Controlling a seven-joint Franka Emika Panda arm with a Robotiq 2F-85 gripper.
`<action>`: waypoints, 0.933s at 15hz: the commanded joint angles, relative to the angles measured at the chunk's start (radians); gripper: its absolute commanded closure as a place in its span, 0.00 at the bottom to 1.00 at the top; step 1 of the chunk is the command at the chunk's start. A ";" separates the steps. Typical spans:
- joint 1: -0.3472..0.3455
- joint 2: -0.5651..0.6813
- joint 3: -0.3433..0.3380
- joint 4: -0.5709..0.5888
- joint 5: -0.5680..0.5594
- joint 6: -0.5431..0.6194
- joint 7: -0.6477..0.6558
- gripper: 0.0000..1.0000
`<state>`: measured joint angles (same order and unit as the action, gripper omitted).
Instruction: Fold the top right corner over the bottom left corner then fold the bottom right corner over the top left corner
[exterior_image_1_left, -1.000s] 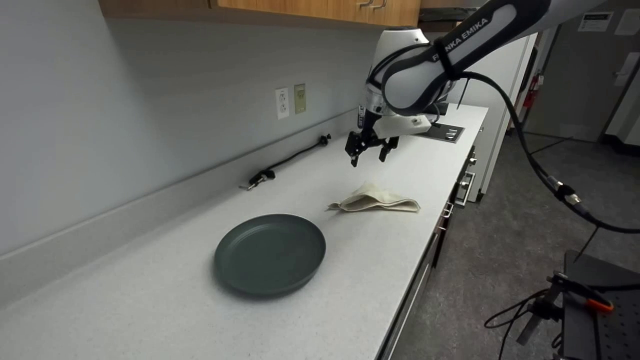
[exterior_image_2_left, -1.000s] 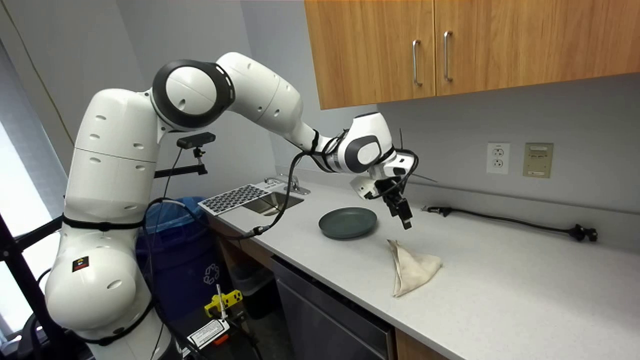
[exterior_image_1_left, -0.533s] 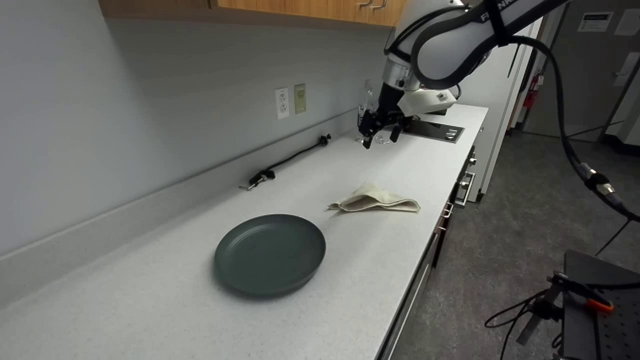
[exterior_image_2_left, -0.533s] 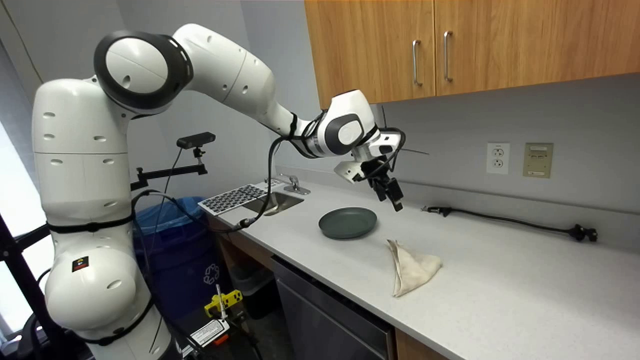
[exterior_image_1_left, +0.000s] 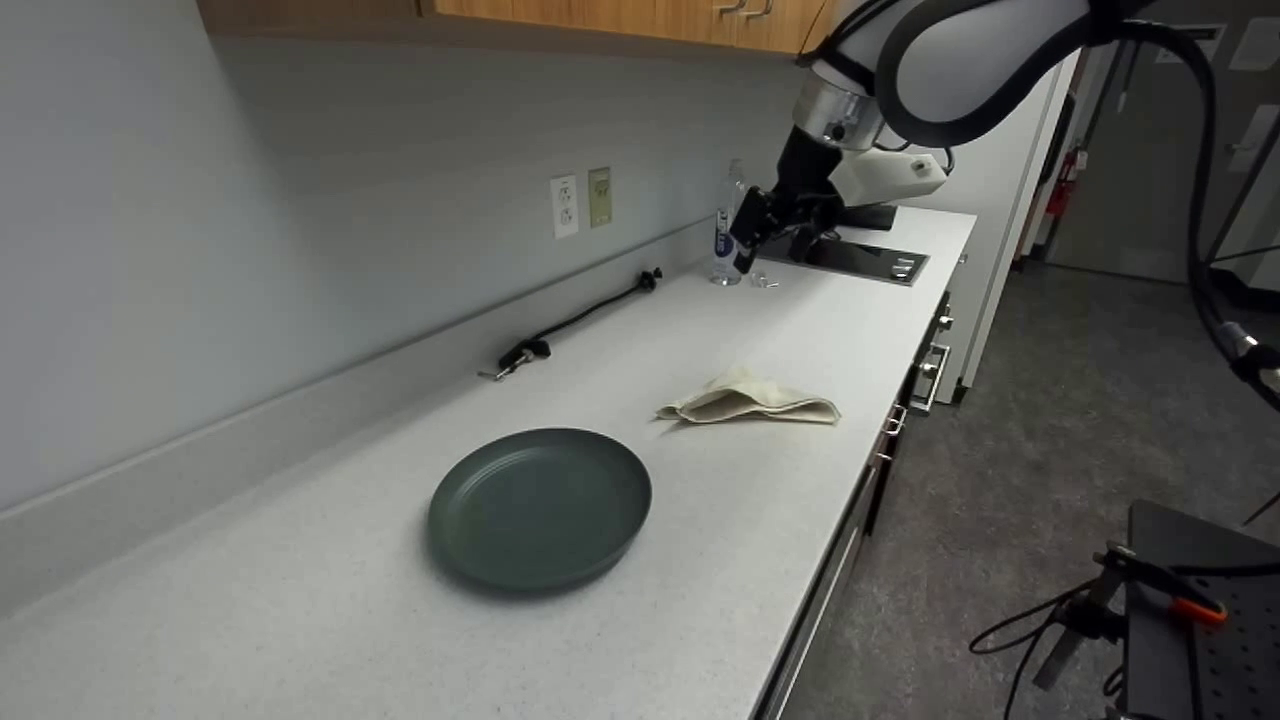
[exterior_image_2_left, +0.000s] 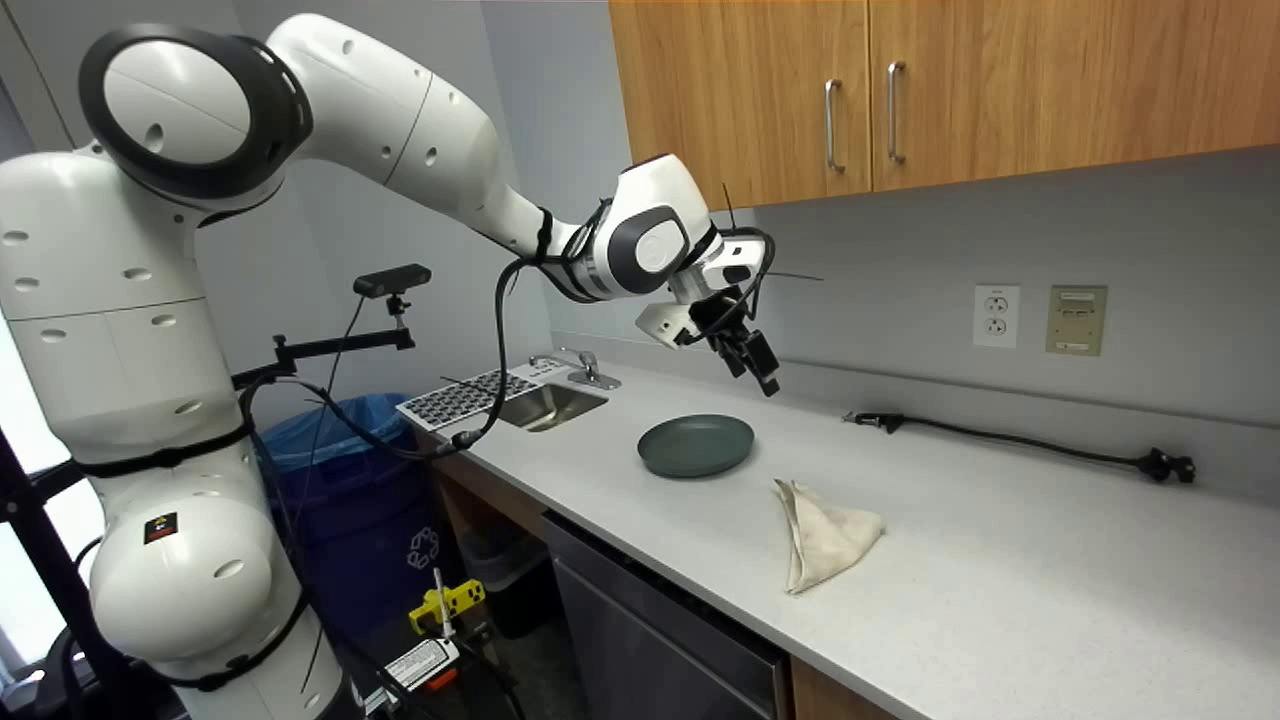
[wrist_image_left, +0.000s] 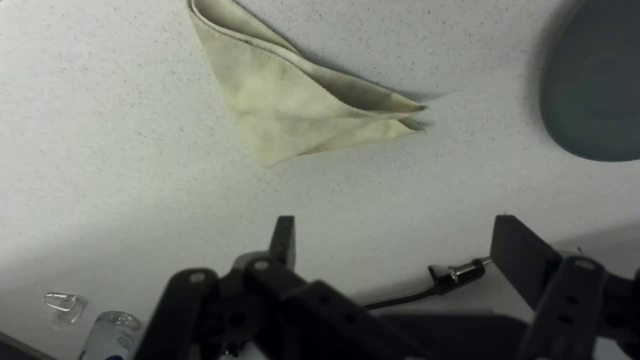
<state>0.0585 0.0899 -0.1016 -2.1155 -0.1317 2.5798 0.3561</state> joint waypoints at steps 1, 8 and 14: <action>-0.022 -0.008 0.021 -0.009 0.000 0.004 -0.003 0.00; -0.023 -0.014 0.022 -0.021 0.000 0.011 -0.004 0.00; -0.023 -0.014 0.022 -0.022 0.000 0.011 -0.004 0.00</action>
<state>0.0578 0.0759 -0.1010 -2.1383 -0.1317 2.5927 0.3540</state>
